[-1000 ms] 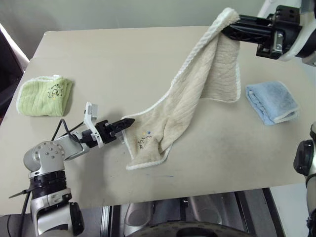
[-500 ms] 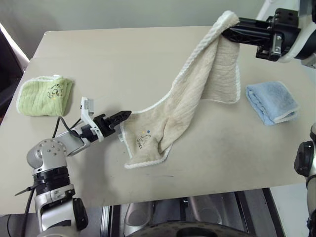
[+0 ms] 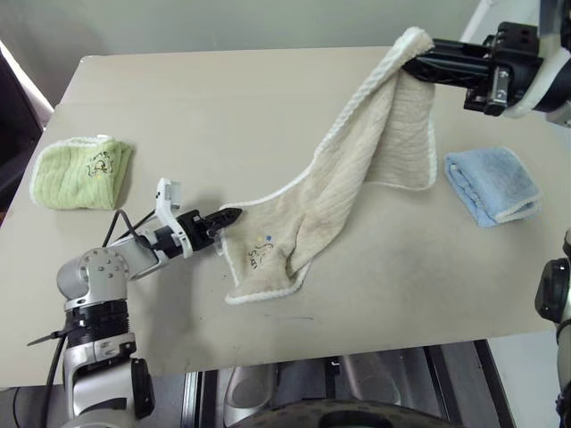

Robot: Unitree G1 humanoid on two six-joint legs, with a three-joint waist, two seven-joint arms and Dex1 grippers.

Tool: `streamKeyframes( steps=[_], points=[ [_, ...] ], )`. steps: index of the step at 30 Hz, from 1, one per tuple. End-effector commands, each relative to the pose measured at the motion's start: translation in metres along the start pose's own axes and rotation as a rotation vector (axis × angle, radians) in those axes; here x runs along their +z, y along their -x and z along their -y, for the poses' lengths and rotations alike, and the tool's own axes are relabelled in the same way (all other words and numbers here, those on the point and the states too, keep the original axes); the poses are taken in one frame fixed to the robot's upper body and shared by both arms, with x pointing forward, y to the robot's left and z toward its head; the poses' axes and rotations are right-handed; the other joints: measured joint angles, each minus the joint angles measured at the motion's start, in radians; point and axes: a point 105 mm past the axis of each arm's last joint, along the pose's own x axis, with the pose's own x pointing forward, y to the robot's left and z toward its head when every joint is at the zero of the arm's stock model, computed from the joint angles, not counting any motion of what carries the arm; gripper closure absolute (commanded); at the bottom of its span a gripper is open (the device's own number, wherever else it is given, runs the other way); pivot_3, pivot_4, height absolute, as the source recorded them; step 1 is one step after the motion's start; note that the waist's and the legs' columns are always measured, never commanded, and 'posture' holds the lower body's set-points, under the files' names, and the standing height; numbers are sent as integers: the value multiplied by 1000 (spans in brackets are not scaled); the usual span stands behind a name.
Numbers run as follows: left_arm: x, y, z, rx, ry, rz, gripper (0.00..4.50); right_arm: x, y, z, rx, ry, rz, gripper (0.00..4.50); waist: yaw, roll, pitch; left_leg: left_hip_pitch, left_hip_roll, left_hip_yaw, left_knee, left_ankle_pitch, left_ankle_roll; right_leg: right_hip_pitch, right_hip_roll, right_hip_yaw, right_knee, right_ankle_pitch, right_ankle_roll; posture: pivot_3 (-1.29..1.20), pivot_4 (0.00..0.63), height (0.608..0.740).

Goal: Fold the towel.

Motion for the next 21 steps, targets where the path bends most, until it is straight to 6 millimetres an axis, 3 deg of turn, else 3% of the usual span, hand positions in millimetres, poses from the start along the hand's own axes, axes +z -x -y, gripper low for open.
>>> streamKeyframes(
  steps=[1, 10, 14, 21],
  points=[
    [15, 4, 4, -11, -59, 60, 4484, 11, 2, -4, 1, 64, 11, 4500, 0, 0, 0, 0, 0, 0, 0, 0, 0, 0, 0, 0, 0, 0, 0, 0, 150, 703],
    [44, 15, 8, -38, -153, 192, 4484, 8, 7, -1, -21, 65, -2, 4500, 0, 0, 0, 0, 0, 0, 0, -1, 2, 0, 0, 0, 0, 0, 0, 0, 150, 703],
    [94, 25, 18, -65, -316, 411, 4484, 3, 18, 12, -97, 74, -22, 4500, 4, 0, 0, 0, 0, -1, 0, -3, 5, 0, 0, 0, 0, 0, 0, 0, 150, 703],
    [193, 40, 35, 30, -640, 702, 4484, -14, 27, 58, -346, 95, -55, 4500, 3, -1, 1, -2, 0, -2, 2, -6, 11, -1, 0, 0, 0, 2, 2, 0, 150, 703]
  ],
)
